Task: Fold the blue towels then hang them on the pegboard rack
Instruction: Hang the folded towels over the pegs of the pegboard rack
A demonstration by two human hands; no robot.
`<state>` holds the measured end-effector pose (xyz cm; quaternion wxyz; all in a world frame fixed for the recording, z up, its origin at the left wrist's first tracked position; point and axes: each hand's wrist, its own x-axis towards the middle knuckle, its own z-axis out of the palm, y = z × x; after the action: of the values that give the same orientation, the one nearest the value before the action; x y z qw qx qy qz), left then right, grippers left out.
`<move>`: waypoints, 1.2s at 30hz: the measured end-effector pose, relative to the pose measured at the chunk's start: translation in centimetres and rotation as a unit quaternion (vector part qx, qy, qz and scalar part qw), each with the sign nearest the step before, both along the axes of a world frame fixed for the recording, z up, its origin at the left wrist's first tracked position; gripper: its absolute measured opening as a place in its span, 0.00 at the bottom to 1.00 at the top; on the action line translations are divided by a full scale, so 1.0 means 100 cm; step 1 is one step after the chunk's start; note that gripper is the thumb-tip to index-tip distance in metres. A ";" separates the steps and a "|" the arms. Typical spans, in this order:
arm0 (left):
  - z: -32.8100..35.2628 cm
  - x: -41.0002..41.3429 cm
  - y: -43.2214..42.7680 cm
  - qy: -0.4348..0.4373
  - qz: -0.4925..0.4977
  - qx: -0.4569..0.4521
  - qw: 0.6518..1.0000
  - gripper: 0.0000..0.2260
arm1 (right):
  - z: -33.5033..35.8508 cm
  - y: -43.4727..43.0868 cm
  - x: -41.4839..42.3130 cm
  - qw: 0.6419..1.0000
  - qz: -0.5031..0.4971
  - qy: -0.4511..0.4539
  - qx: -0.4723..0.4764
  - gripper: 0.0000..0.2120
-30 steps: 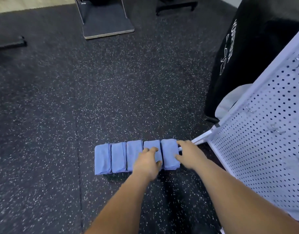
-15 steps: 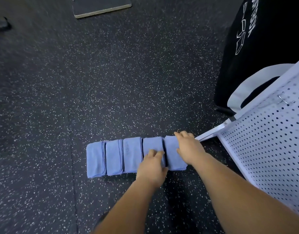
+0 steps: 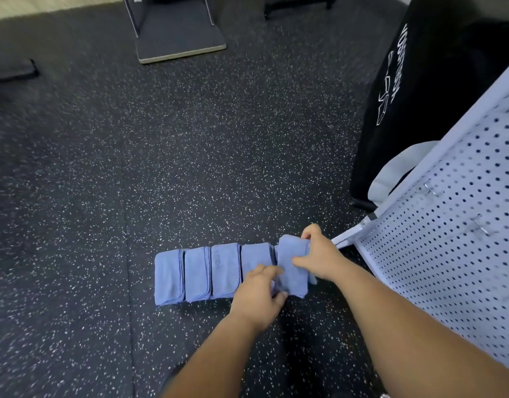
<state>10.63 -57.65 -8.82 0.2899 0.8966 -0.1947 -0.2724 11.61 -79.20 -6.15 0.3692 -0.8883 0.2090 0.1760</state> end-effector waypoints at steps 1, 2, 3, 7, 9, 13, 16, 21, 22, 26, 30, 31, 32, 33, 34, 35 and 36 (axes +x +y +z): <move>0.011 -0.003 0.000 0.000 0.000 -0.011 1.000 0.23 | 0.014 0.000 -0.004 1.000 -0.004 -0.015 0.007 0.22; 0.022 -0.006 0.000 -0.003 0.002 -0.024 1.000 0.23 | 0.028 0.000 -0.009 0.999 -0.012 -0.030 0.013 0.22; 0.035 -0.009 -0.001 -0.005 0.006 -0.037 0.999 0.24 | 0.043 0.000 -0.015 0.998 -0.022 -0.048 0.021 0.22; 0.092 -0.024 -0.007 -0.008 0.032 -0.109 0.994 0.26 | 0.096 0.007 -0.047 0.988 -0.070 -0.123 0.054 0.25; 0.121 -0.034 -0.010 -0.004 0.038 -0.151 0.988 0.29 | 0.122 0.012 -0.063 0.978 -0.107 -0.151 0.093 0.27; 0.175 -0.049 -0.011 -0.010 0.055 -0.212 0.976 0.32 | 0.177 0.023 -0.094 0.950 -0.137 -0.206 0.190 0.27; 0.215 -0.054 -0.009 -0.057 0.045 -0.235 0.969 0.29 | 0.219 0.031 -0.117 0.935 -0.139 -0.263 0.193 0.25; 0.280 -0.071 -0.019 -0.128 0.027 -0.267 0.955 0.25 | 0.278 0.034 -0.148 0.917 -0.141 -0.341 0.148 0.23; 0.292 -0.076 -0.022 -0.138 0.027 -0.277 0.951 0.25 | 0.288 0.034 -0.153 0.914 -0.140 -0.355 0.136 0.23; 0.332 -0.095 -0.033 -0.156 0.014 -0.322 0.934 0.23 | 0.332 0.033 -0.176 0.901 -0.147 -0.403 0.060 0.22; 0.365 -0.105 -0.043 -0.184 -0.004 -0.347 0.920 0.20 | 0.367 0.025 -0.195 0.885 -0.151 -0.441 -0.003 0.21; 0.374 -0.108 -0.046 -0.187 -0.005 -0.356 0.916 0.19 | 0.374 0.022 -0.199 0.880 -0.150 -0.451 -0.014 0.21; 0.382 -0.111 -0.049 -0.190 -0.008 -0.365 0.911 0.20 | 0.381 0.021 -0.202 0.875 -0.147 -0.462 -0.024 0.23; 0.392 -0.115 -0.053 -0.189 -0.011 -0.376 0.907 0.19 | 0.387 0.020 -0.205 0.870 -0.146 -0.470 -0.030 0.25; 0.400 -0.118 -0.056 -0.188 -0.013 -0.386 0.903 0.18 | 0.394 0.019 -0.209 0.866 -0.148 -0.476 -0.032 0.28; 0.409 -0.121 -0.060 -0.184 -0.016 -0.397 0.899 0.18 | 0.399 0.019 -0.212 0.862 -0.155 -0.481 -0.034 0.29; 0.416 -0.124 -0.064 -0.183 -0.021 -0.405 0.895 0.17 | 0.405 0.019 -0.215 0.856 -0.167 -0.487 -0.038 0.28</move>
<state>-1.76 -64.05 32.80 0.5816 0.7312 -0.3565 -0.0069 -9.89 -77.35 34.31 0.4134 -0.8257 0.1539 -0.3515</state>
